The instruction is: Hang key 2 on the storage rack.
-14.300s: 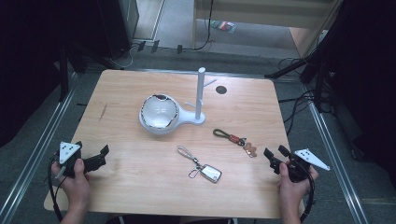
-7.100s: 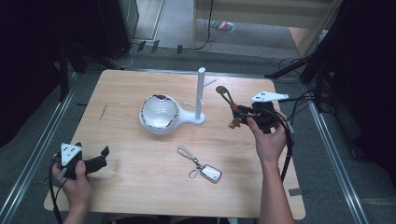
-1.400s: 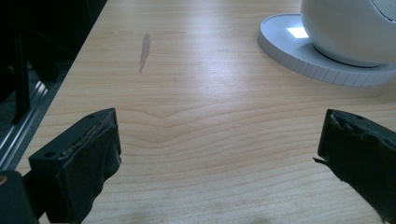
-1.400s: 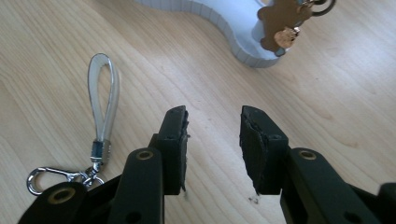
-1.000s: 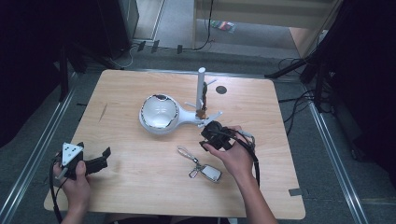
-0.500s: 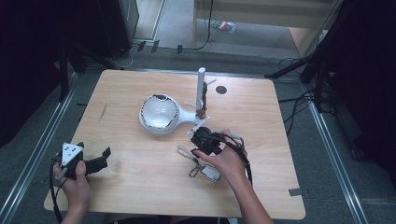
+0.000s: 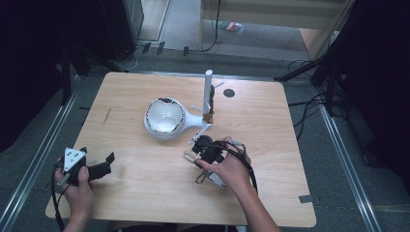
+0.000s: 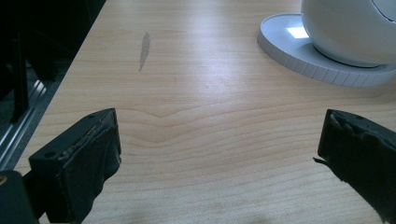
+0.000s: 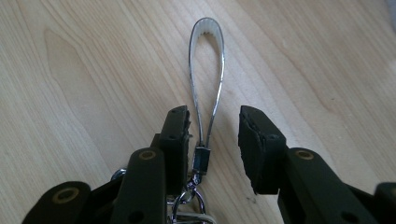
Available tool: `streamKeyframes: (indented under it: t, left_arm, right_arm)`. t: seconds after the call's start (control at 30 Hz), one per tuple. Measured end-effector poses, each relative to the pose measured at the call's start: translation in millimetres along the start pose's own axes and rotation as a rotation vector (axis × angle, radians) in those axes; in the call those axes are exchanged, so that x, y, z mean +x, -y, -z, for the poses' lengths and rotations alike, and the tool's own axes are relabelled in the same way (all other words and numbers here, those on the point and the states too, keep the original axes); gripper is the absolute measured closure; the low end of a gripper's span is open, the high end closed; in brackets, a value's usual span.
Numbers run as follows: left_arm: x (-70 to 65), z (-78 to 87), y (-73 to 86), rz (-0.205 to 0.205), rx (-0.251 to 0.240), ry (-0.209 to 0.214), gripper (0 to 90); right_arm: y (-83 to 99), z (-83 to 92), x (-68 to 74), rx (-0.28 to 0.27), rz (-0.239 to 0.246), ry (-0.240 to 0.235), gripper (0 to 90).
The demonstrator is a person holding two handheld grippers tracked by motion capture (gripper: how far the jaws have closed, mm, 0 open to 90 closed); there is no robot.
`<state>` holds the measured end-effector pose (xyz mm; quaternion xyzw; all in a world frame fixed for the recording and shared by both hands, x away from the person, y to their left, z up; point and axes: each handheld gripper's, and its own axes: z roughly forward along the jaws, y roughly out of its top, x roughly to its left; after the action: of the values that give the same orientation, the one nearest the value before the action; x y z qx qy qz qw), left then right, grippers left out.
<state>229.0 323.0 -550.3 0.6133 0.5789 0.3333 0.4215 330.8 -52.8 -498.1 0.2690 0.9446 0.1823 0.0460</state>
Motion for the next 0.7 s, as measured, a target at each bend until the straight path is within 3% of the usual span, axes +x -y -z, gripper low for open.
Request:
streamKeyframes:
  t: [0.27,0.43,0.7]
  left_arm:
    - [-0.3,-1.1,-0.7,-0.009,0.012,-0.002,0.0]
    - [-0.6,-2.1,-1.0,-0.012,0.011,-0.007,0.0]
    - [-0.3,-1.7,-1.0,-0.011,0.011,-0.003,0.0]
  right_arm:
    - [0.6,-9.0,1.2,0.095,-0.029,-0.012,73.7]
    - [0.9,-12.1,-1.5,0.099,-0.046,0.001,83.0]
    - [1.9,-12.0,-3.4,0.083,-0.068,0.006,83.9]
